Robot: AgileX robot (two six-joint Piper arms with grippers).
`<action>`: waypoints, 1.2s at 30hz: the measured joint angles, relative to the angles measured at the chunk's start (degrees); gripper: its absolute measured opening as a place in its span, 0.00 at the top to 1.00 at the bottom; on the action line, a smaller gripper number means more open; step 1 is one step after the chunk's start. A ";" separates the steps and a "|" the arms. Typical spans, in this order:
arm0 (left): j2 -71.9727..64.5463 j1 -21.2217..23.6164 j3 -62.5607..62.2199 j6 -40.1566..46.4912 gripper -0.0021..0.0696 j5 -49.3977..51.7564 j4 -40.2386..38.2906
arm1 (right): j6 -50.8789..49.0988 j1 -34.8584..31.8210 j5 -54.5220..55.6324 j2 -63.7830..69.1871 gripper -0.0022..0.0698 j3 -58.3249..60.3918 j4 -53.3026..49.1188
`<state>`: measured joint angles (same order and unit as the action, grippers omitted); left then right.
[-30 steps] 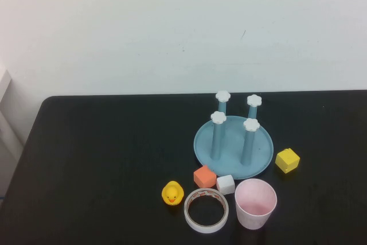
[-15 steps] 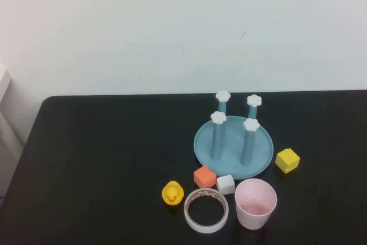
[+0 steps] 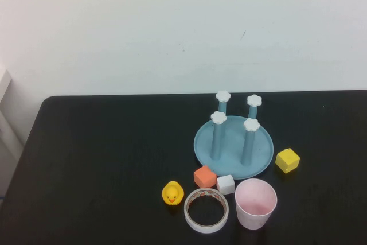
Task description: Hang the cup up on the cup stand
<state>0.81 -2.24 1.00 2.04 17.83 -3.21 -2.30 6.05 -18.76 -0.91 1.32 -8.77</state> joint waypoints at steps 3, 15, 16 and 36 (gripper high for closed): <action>0.00 0.00 0.00 0.00 0.97 0.00 0.00 | 0.00 0.00 0.00 0.00 0.97 0.00 0.00; 0.00 0.00 0.11 -17.59 0.97 0.01 -42.03 | -6.58 0.00 -0.58 0.00 0.97 0.12 31.47; 0.00 0.00 0.11 -17.68 0.97 -0.26 -44.11 | -7.58 0.00 -0.82 0.00 0.97 0.14 36.83; -28.34 0.00 -30.58 18.91 0.97 25.11 -30.34 | 6.75 0.00 -3.63 0.00 0.97 0.23 47.50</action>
<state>-27.53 -2.24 -29.58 20.94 42.94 -33.55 4.45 6.05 -22.40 -0.91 1.55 38.73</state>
